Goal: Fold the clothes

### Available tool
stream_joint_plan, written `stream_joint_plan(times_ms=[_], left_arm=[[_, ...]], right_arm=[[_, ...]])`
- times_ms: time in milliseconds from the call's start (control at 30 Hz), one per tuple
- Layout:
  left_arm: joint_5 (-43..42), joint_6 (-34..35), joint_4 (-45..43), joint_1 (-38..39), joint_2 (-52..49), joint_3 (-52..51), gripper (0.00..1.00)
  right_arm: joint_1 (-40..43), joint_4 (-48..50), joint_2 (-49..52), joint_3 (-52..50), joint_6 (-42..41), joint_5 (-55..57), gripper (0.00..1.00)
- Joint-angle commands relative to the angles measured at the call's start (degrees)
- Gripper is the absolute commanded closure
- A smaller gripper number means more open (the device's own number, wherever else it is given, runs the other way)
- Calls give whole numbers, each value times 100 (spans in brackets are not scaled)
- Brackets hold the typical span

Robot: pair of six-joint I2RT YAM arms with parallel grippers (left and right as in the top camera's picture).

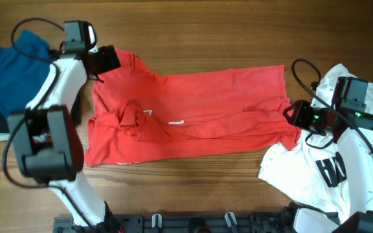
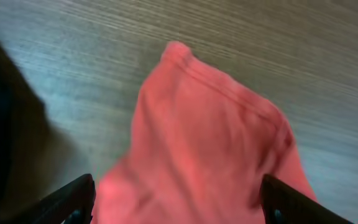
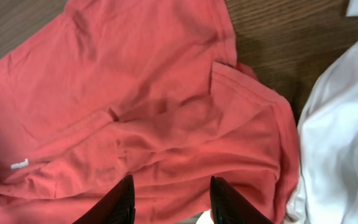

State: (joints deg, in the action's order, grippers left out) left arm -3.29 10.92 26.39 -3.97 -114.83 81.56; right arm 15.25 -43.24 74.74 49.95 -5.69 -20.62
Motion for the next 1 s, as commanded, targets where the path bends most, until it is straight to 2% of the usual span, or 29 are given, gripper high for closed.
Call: stream_joint_plan(times_ms=[0,200,267,333,400,467,633,767,867,967], left_arm=[[400,-223,-258,-7,-439,138,16],[374,-243,-498,-2,-876,138,18],[107,-284,-459,0,-997,138,32],[-236,-284,-330,0,-1060,138,51],[-271,-282,-120,-2,-1001,138,79],[-269,-280,103,-11,-866,138,88],[-273,168,745,-83,-273,138,88],[-413,177,1156,-81,122,138,88],[-588,295,1403,-81,275,138,88],[-673,328,1547,-81,286,138,89]], right_arm=[[-39,13,-72,28,105,-127,60],[-39,35,-72,28,103,-129,60],[-39,57,-72,28,105,-127,61],[-39,125,-72,28,101,-127,64],[-39,280,-72,28,98,-127,71],[-39,597,-57,28,-2,-125,75],[-42,1185,417,234,-240,-127,73],[-87,1078,1506,1158,-7,-203,59],[-267,979,2557,2085,269,-168,42],[-282,1241,3554,2798,44,-177,39]])
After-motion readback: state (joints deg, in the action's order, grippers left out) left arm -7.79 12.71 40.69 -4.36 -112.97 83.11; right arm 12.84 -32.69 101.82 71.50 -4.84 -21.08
